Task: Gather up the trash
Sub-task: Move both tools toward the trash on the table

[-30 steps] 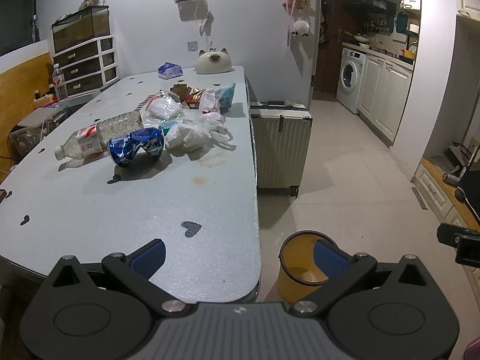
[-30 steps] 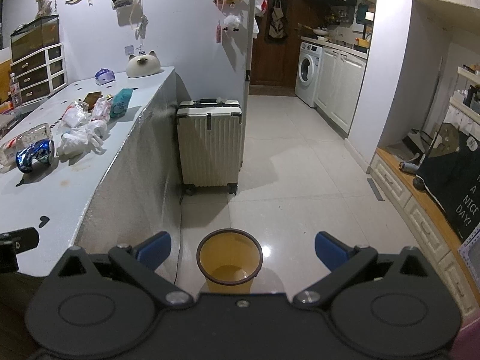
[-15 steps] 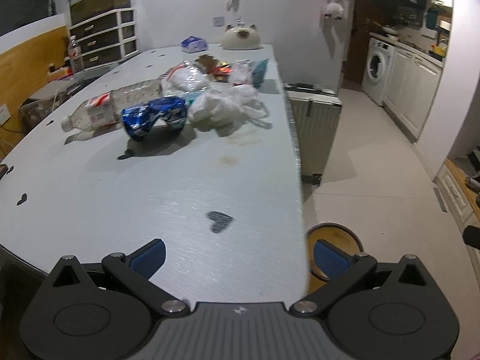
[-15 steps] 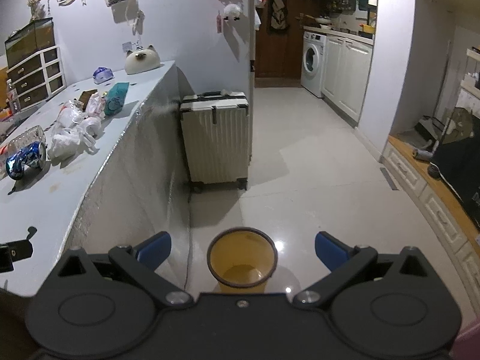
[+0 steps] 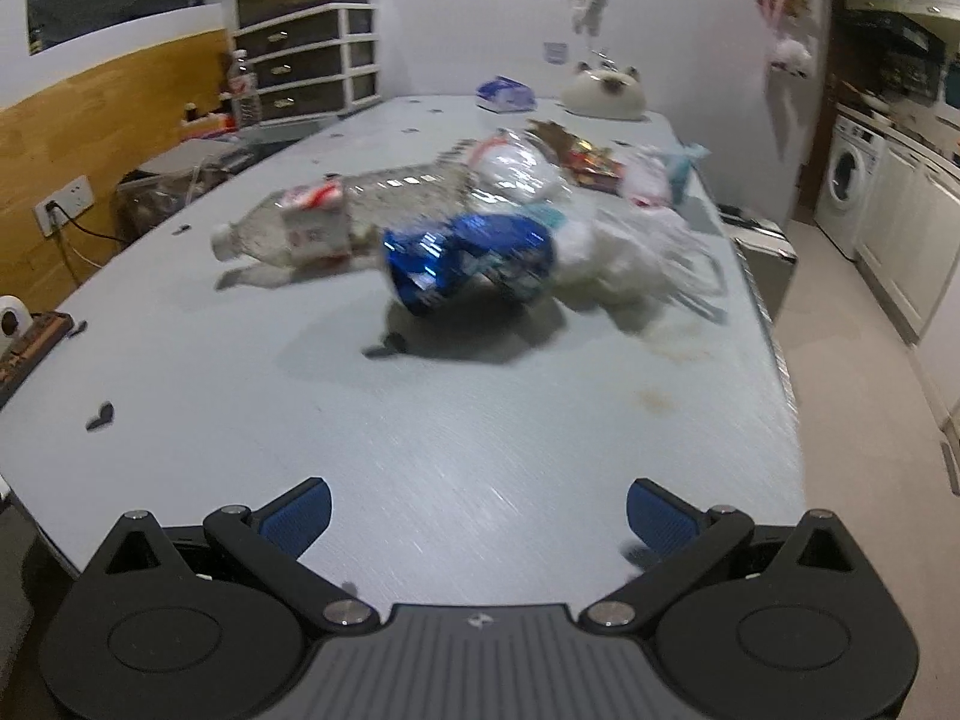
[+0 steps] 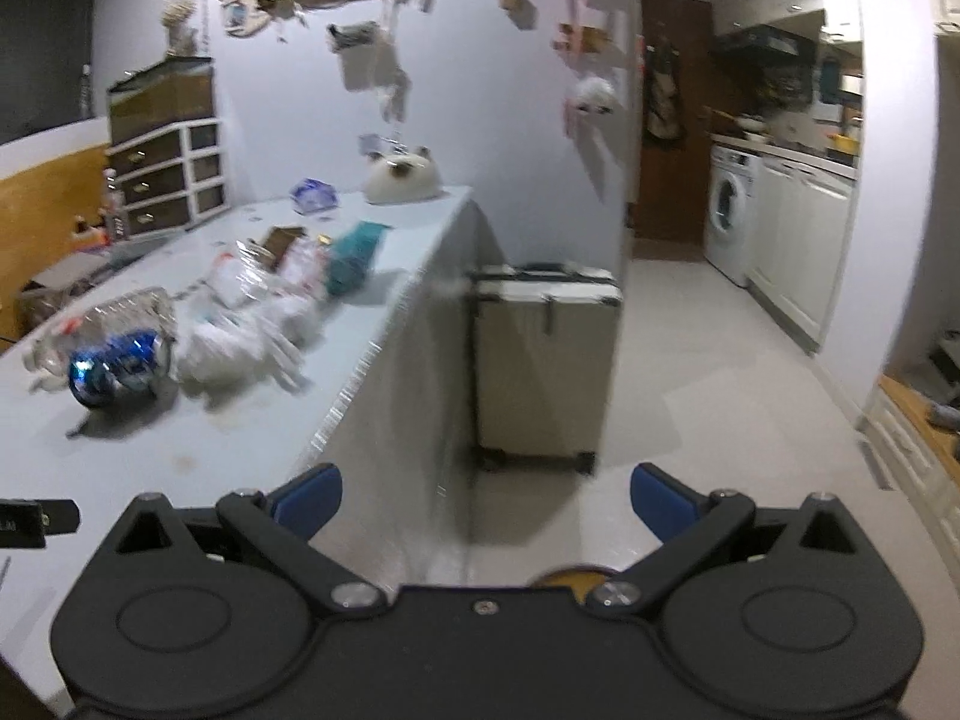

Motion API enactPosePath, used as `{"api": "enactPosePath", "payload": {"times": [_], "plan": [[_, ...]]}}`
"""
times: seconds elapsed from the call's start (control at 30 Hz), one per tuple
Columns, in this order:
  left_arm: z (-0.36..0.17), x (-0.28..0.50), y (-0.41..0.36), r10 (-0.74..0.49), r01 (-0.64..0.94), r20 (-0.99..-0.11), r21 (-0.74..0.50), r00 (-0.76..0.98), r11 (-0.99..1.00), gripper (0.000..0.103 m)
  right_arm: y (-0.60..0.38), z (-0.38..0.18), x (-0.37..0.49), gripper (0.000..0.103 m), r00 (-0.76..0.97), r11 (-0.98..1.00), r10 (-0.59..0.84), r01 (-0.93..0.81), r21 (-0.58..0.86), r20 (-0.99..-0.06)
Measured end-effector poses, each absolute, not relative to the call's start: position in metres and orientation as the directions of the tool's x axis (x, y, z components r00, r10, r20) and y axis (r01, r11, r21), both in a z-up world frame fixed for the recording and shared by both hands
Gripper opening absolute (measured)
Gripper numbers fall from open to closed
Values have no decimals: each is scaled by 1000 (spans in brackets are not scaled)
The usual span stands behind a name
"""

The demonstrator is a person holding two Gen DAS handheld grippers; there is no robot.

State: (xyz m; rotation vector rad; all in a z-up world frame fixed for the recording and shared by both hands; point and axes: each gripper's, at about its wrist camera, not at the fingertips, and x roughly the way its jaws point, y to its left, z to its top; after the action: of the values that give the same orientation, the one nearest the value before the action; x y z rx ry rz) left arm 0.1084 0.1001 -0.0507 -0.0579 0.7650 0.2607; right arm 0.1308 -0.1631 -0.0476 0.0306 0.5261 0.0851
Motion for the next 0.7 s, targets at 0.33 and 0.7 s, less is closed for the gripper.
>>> {"api": "enactPosePath", "payload": {"times": [0.33,0.7], "plan": [[-64,149,135,236,-234,-693,100,682,967,103,-95,-34,211,103,880,967,253,-220,126,-402],[-88,159,155,102,-115,-670,25,735,993,103,-22,-37,287,90,805,906,419,-401,135,-421]]}}
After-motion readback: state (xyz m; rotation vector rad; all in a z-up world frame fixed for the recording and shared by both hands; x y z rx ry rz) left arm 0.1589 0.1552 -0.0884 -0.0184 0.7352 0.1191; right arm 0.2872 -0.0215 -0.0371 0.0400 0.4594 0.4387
